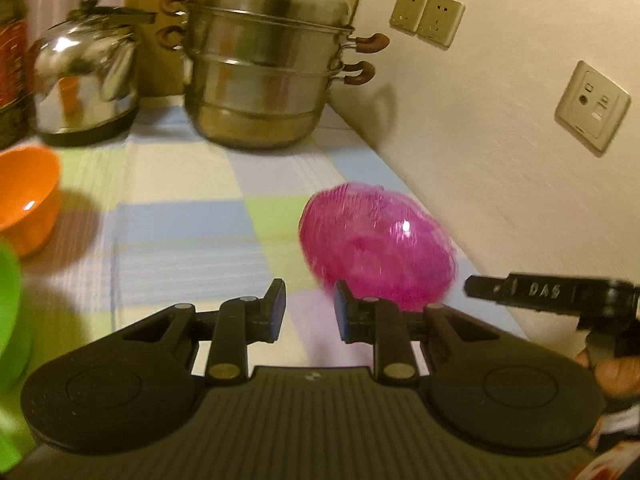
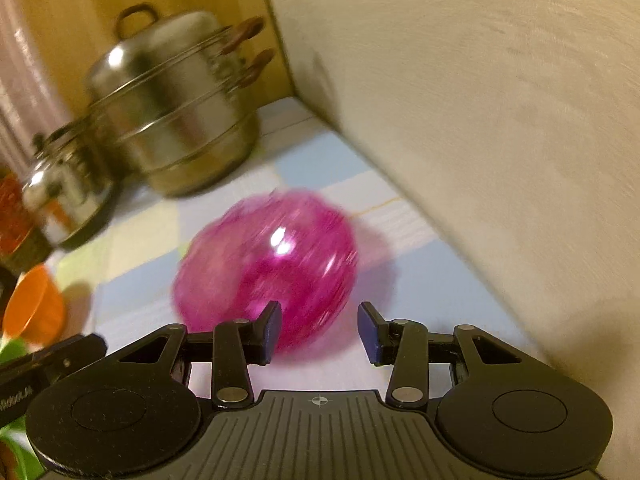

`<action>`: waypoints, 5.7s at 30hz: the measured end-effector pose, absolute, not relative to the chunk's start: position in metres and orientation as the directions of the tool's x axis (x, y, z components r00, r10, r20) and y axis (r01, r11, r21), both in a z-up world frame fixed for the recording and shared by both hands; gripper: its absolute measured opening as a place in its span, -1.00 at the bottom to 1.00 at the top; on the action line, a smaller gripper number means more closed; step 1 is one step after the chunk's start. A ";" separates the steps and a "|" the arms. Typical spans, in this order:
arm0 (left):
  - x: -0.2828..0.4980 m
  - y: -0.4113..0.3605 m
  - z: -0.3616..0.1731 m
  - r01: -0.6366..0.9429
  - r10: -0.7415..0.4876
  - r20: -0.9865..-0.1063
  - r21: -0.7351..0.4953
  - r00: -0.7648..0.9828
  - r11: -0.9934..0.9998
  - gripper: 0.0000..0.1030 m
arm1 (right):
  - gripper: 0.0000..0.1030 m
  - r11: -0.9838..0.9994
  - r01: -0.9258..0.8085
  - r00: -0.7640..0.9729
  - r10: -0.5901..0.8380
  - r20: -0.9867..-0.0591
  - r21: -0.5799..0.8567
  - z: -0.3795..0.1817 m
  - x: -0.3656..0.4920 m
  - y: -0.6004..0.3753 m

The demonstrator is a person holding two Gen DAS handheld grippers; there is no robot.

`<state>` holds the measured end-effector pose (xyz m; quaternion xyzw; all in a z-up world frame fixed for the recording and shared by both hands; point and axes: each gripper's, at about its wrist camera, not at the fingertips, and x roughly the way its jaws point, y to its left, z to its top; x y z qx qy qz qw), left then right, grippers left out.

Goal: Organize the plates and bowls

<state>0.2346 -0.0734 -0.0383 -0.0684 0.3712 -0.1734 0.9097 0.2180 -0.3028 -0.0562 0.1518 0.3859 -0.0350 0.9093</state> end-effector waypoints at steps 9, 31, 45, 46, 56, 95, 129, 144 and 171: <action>0.141 -0.036 -0.040 0.199 -0.323 -0.706 -0.255 0.631 0.946 -0.56 | -0.17 0.958 0.067 0.684 0.158 -0.712 0.278 -0.073 0.128 -0.249; 0.058 0.153 -0.006 -0.184 0.040 -0.720 -0.123 0.693 0.975 -0.19 | -0.17 0.882 -0.325 0.531 0.469 -0.706 0.341 -0.064 0.098 -0.087; 0.065 0.193 -0.029 -0.228 0.021 -0.765 -0.166 0.644 0.959 -0.20 | -0.17 0.854 -0.391 0.461 0.504 -0.730 0.343 -0.073 0.110 -0.041; 0.066 0.193 -0.030 -0.230 0.016 -0.767 -0.172 0.641 0.958 -0.20 | -0.18 0.853 -0.391 0.456 0.505 -0.733 0.344 -0.075 0.113 -0.038; 0.079 0.195 -0.040 -0.226 -0.008 -0.786 -0.187 0.618 0.956 -0.31 | -0.18 0.856 -0.395 0.427 0.493 -0.758 0.334 -0.086 0.125 -0.020; 0.091 0.187 -0.033 -0.198 0.007 -0.812 -0.134 0.583 0.971 -0.88 | -0.75 0.861 -0.390 0.401 0.478 -0.781 0.327 -0.086 0.129 -0.010; 0.135 0.177 0.026 -0.126 -0.013 -0.736 -0.133 0.677 0.983 -0.88 | -0.75 0.867 -0.393 0.519 0.483 -0.705 0.305 -0.022 0.153 -0.029; 0.187 0.196 0.031 -0.123 -0.013 -0.723 -0.135 0.691 0.983 -0.87 | -0.75 0.866 -0.399 0.520 0.484 -0.704 0.300 -0.019 0.204 -0.011; 0.234 0.212 -0.024 -0.159 0.012 -0.785 -0.111 0.620 0.981 -0.87 | -0.75 0.878 -0.451 0.494 0.394 -0.775 0.159 -0.066 0.251 0.030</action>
